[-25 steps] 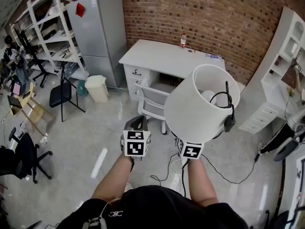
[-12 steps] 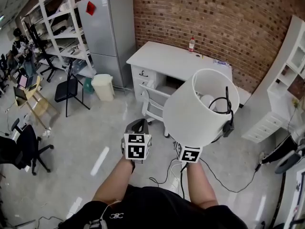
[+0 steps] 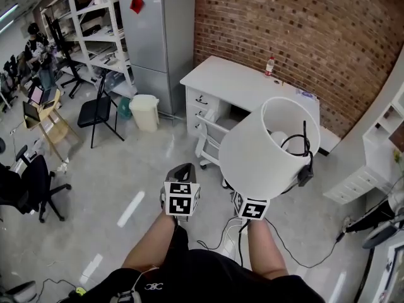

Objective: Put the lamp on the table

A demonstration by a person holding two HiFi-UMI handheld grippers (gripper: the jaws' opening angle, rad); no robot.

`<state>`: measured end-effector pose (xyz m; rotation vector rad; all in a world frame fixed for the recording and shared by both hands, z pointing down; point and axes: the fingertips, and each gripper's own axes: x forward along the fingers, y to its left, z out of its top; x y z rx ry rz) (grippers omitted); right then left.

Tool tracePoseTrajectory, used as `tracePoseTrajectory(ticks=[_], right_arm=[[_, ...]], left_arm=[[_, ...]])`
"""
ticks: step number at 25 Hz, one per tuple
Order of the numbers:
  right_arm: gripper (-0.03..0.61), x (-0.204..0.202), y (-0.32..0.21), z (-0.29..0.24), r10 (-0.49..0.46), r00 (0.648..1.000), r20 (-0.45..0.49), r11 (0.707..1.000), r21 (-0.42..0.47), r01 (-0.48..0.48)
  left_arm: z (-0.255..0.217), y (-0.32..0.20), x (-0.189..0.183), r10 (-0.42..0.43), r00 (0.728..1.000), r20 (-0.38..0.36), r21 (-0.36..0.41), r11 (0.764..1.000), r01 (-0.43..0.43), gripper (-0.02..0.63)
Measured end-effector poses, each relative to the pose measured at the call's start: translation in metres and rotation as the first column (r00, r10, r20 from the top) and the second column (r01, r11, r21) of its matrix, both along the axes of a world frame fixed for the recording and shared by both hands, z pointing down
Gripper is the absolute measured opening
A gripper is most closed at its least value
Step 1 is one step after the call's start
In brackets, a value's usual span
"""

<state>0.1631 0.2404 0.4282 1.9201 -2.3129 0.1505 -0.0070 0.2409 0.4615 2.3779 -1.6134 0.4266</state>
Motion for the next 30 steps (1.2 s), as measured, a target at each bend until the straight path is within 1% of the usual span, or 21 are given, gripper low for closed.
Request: tracePoseTrajectory(ticks=[4,9,12,17,21,24,27,30], right_arm=[[0.117,-0.019,-0.042,-0.006,0.001,1.0,-0.012,1.0,0.012,-0.001],[0.117,-0.042,-0.117,-0.023,0.029,0.999,-0.029,0.998,0.05,-0.027],[0.117,-0.06,-0.159,-0.026,0.039,0.999,-0.032,0.998,0.042,-0.037],[0.117,-0.092,-0.221,-0.022,0.063,0.998,0.005,0.998,0.012,-0.063],[0.118,-0.114,-0.259,-0.022,0.09,0.996,0.005,0.996,0.016,-0.09],[0.117,-0.127,-0.276,-0.022,0.107,0.994,0.009,0.994,0.024,-0.107],[0.117,-0.134,-0.291,-0.024,0.12,0.993,0.006,0.992,0.027,-0.12],[0.117,-0.131,-0.305,-0.024,0.145,0.989,-0.012,0.989,0.014,-0.145]], left_arm=[[0.004,-0.046,-0.015,0.013,1.0,-0.008,-0.008,1.0,-0.013,-0.003],[-0.003,-0.128,-0.039,0.044,0.999,-0.023,0.007,0.999,-0.044,-0.003],[-0.011,-0.172,-0.06,0.055,0.998,-0.037,0.022,0.998,-0.055,-0.003],[-0.018,-0.235,-0.102,0.06,0.997,-0.044,0.024,0.998,-0.059,-0.003],[-0.01,-0.271,-0.139,0.057,0.997,-0.05,0.003,0.998,-0.057,-0.003],[-0.002,-0.29,-0.16,0.059,0.996,-0.06,-0.015,0.998,-0.06,-0.003],[0.005,-0.303,-0.173,0.065,0.996,-0.062,-0.027,0.997,-0.066,-0.003],[0.011,-0.307,-0.179,0.081,0.995,-0.052,-0.036,0.996,-0.083,-0.003]])
